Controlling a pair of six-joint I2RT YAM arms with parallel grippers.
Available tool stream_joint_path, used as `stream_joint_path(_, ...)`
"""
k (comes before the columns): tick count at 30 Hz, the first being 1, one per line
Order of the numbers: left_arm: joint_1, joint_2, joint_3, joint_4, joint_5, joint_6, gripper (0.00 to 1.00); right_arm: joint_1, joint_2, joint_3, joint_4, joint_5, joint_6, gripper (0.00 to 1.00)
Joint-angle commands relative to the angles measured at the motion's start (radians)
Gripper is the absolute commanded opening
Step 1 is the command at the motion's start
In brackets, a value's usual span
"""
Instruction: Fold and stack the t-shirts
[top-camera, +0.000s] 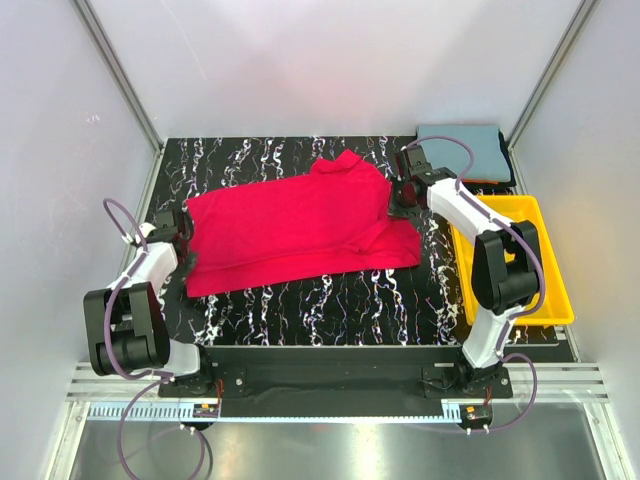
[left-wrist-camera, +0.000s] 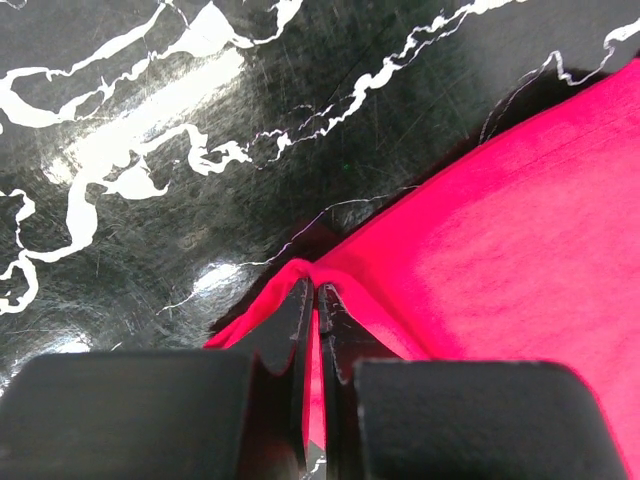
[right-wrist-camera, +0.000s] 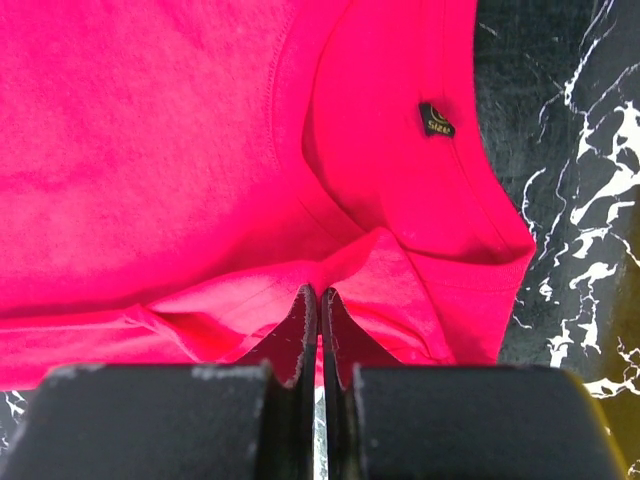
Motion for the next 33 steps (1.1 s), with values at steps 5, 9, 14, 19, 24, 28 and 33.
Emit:
stream_joint_path(5, 0.006, 0.022, 0.045, 0.02, -0.02, -0.008, 0.04, 0.002, 0.021, 0.065, 0.016, -0.053, -0.016, 0.0)
stream_joint_path(9, 0.006, 0.037, 0.045, 0.02, -0.032, -0.009, 0.02, 0.005, 0.035, 0.079, 0.016, -0.037, -0.022, 0.0)
stream_joint_path(14, 0.006, 0.054, 0.048, 0.019, -0.03, -0.011, 0.0, 0.008, 0.056, 0.094, 0.016, -0.03, -0.024, 0.0)
stream_joint_path(19, 0.005, 0.053, 0.04, 0.019, -0.032, -0.014, 0.0, 0.034, 0.069, 0.142, 0.0, 0.003, -0.048, 0.0)
stream_joint_path(24, 0.005, 0.053, 0.046, 0.019, -0.038, -0.012, 0.0, 0.061, 0.101, 0.2, -0.026, 0.043, -0.071, 0.0)
stream_joint_path(28, 0.005, 0.057, 0.045, 0.019, -0.043, -0.016, 0.01, 0.063, 0.133, 0.218, -0.036, 0.042, -0.081, 0.0)
stream_joint_path(33, 0.006, 0.05, 0.049, 0.004, -0.062, -0.019, 0.04, 0.063, 0.168, 0.224, -0.038, 0.091, -0.088, 0.0)
